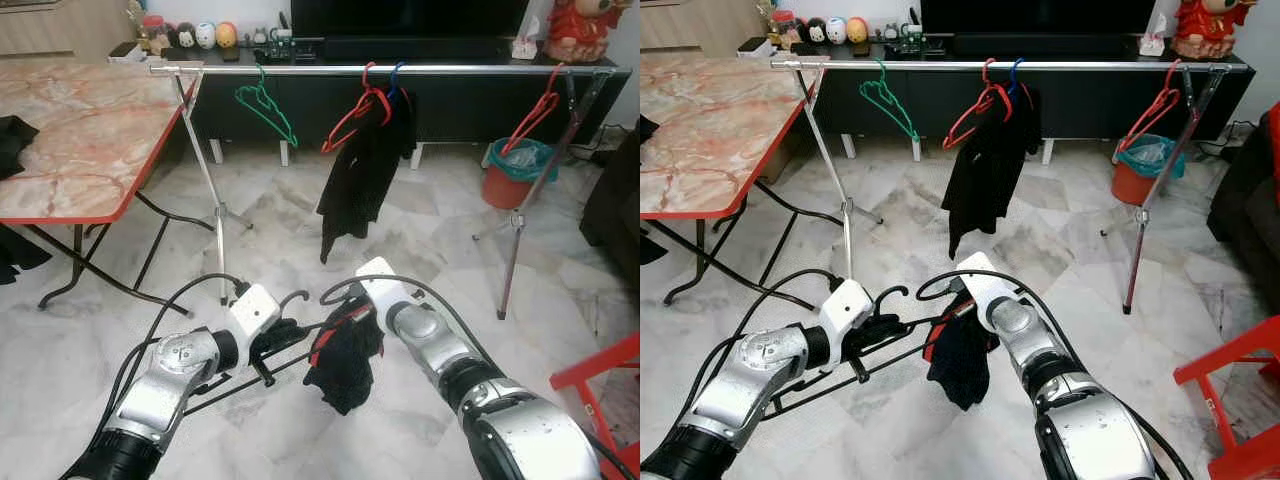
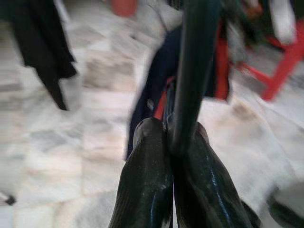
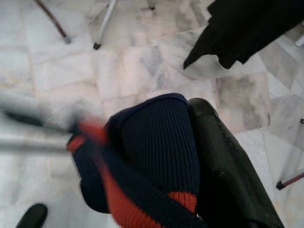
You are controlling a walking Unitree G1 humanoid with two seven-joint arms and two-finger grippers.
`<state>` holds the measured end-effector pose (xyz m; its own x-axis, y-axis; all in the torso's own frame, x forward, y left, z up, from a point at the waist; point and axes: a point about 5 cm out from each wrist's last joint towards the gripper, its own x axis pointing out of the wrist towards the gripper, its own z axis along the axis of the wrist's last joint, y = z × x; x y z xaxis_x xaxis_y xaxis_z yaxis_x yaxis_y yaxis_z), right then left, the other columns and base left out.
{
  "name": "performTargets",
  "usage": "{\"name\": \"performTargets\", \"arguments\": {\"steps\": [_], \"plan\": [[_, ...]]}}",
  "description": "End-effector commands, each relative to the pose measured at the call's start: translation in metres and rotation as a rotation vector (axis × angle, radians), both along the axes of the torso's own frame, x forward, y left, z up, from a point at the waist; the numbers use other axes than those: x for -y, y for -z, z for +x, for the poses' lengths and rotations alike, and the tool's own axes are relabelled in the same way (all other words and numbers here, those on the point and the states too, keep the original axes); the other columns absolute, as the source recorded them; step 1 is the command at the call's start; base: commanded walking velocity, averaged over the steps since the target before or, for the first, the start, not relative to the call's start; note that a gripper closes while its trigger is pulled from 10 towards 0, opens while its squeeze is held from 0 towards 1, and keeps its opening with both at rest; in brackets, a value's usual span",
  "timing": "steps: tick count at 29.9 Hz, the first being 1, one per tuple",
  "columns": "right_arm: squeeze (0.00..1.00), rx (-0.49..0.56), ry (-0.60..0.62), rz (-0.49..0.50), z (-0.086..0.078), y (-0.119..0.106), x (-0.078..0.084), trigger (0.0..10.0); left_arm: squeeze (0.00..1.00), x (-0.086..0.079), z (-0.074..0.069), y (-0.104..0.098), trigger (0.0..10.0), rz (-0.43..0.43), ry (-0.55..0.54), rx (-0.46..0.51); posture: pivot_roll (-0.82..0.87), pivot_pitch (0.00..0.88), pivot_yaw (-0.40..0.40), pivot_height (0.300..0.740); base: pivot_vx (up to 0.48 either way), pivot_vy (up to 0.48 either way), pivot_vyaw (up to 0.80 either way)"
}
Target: Hang hanger
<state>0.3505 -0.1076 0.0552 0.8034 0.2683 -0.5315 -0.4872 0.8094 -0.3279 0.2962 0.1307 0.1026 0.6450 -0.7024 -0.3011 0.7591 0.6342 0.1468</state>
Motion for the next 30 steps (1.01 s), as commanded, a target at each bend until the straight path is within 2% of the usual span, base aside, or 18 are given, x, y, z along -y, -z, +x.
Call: {"name": "performTargets", "arguments": {"steps": [1, 4, 10, 12, 13, 14, 18, 24, 30], "plan": [[0.0, 0.012, -0.047, -0.003, 0.001, -0.004, -0.01, 10.0, 0.0, -0.004, 0.006, -0.01, 10.0, -0.028, -0.04, 0.05, 0.09, 0.0, 0.01, 0.74, 0.0, 0.0, 0.0], [0.0, -0.018, -0.061, -0.004, -0.004, 0.001, -0.018, 10.0, 0.0, 0.001, 0.005, -0.012, 10.0, -0.078, -0.03, 0.037, 0.09, 0.0, 0.01, 0.74, 0.0, 0.0, 0.0], [0.0, -0.014, -0.017, 0.024, -0.006, 0.002, -0.03, 10.0, 0.0, 0.008, 0.003, -0.011, 10.0, -0.082, -0.01, 0.024, 0.09, 0.0, 0.01, 0.74, 0.0, 0.0, 0.0], [0.0, 0.011, 0.072, 0.046, -0.002, -0.001, -0.025, 10.0, 0.0, 0.007, 0.001, -0.005, 10.0, -0.036, -0.016, 0.007, 0.09, 0.0, 0.01, 0.74, 0.0, 0.0, 0.0], [0.0, 0.011, 0.072, 0.046, -0.002, -0.001, -0.025, 10.0, 0.0, 0.007, 0.001, -0.005, 10.0, -0.036, -0.016, 0.007, 0.09, 0.0, 0.01, 0.74, 0.0, 0.0, 0.0], [0.0, 0.03, 0.122, 0.04, 0.0, -0.003, -0.018, 10.0, 0.0, 0.003, 0.0, 0.0, 10.0, 0.005, -0.028, -0.004, 0.09, 0.0, 0.011, 0.74, 0.0, 0.0, 0.0], [0.0, 0.047, 0.174, 0.028, 0.004, -0.006, -0.008, 10.0, 0.0, -0.005, 0.002, 0.005, 10.0, 0.061, -0.078, -0.007, 0.09, 0.0, 0.011, 0.74, 0.0, 0.0, 0.0], [0.0, 0.08, 0.283, 0.024, 0.008, -0.011, 0.008, 10.0, 0.0, -0.007, 0.008, 0.005, 10.0, 0.079, -0.129, -0.004, 0.09, 0.0, 0.011, 0.74, 0.0, 0.0, 0.0], [0.0, 0.05, 0.296, 0.038, 0.006, -0.007, 0.005, 10.0, 0.0, -0.001, 0.006, 0.003, 10.0, 0.041, -0.098, -0.006, 0.09, 0.0, 0.008, 0.74, 0.0, 0.0, 0.0]]}}
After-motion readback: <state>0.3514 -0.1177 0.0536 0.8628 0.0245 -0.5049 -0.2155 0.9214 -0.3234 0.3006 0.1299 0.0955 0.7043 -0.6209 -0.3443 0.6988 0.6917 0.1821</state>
